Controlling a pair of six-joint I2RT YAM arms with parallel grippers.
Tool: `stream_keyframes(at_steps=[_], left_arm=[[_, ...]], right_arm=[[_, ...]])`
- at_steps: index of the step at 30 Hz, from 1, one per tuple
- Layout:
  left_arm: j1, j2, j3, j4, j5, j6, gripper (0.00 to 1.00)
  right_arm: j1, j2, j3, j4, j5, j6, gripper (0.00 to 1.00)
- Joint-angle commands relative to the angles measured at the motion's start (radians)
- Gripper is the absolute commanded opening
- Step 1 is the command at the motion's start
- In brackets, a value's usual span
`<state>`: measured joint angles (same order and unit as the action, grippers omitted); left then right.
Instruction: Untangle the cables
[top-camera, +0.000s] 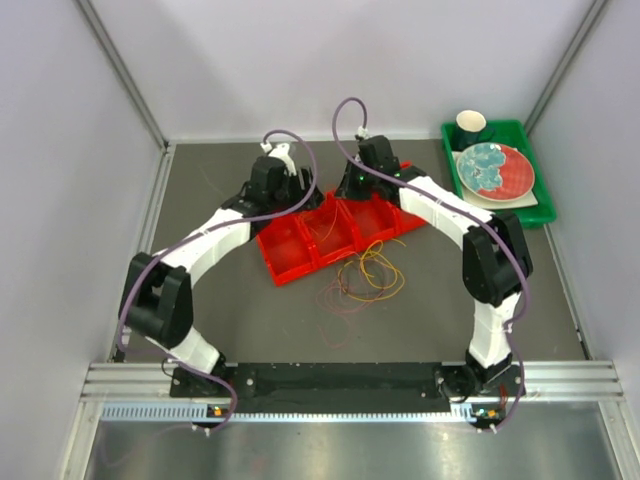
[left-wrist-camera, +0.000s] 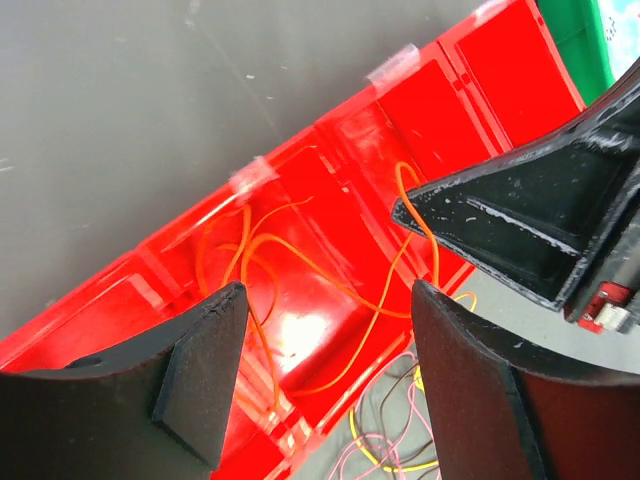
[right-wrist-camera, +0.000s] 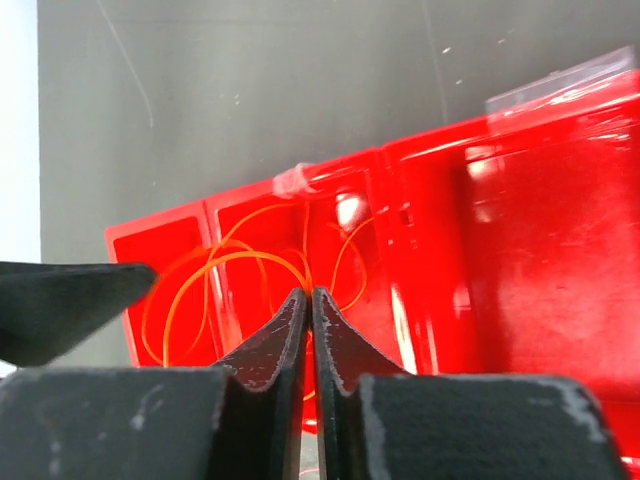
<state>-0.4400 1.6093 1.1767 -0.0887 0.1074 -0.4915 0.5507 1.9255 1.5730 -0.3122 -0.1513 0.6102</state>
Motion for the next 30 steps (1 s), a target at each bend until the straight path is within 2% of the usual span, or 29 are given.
stream_keyframes(at_steps=[1,4,9,13,15,16,21,25,27,29,30], left_arm=[[0.047,-0.127,-0.025,-0.014,-0.041,-0.002,0.71],[0.078,-0.164,-0.040,-0.023,-0.023,-0.015,0.72],[0.096,-0.189,-0.042,-0.043,0.006,-0.027,0.73],[0.101,-0.189,-0.046,-0.040,0.015,-0.041,0.73],[0.101,-0.180,-0.043,-0.040,0.021,-0.045,0.73],[0.104,-0.178,-0.045,-0.040,0.018,-0.047,0.73],[0.113,-0.184,-0.054,-0.039,0.005,-0.055,0.72],[0.135,-0.174,-0.045,-0.098,-0.069,-0.024,0.71],[0.135,-0.137,-0.017,-0.169,-0.139,0.031,0.71],[0.135,-0.103,0.010,-0.242,-0.144,0.082,0.71],[0.135,-0.095,0.018,-0.267,-0.140,0.093,0.71]], right_arm=[[0.031,0.027,0.058,0.047,-0.024,0.014,0.06],[0.038,0.047,0.070,0.039,-0.025,0.013,0.09],[0.041,0.072,0.110,0.024,-0.024,0.014,0.22],[0.040,0.076,0.131,0.002,-0.019,0.000,0.22],[0.041,0.063,0.130,-0.005,-0.016,-0.007,0.27],[0.041,0.060,0.130,-0.010,-0.014,-0.015,0.33],[0.041,0.021,0.111,-0.018,0.013,-0.033,0.33],[0.041,0.006,0.110,-0.028,0.027,-0.050,0.33],[0.040,-0.002,0.107,-0.033,0.032,-0.059,0.39],[0.041,-0.003,0.122,-0.047,0.018,-0.076,0.51],[0.041,0.000,0.133,-0.062,0.018,-0.082,0.53]])
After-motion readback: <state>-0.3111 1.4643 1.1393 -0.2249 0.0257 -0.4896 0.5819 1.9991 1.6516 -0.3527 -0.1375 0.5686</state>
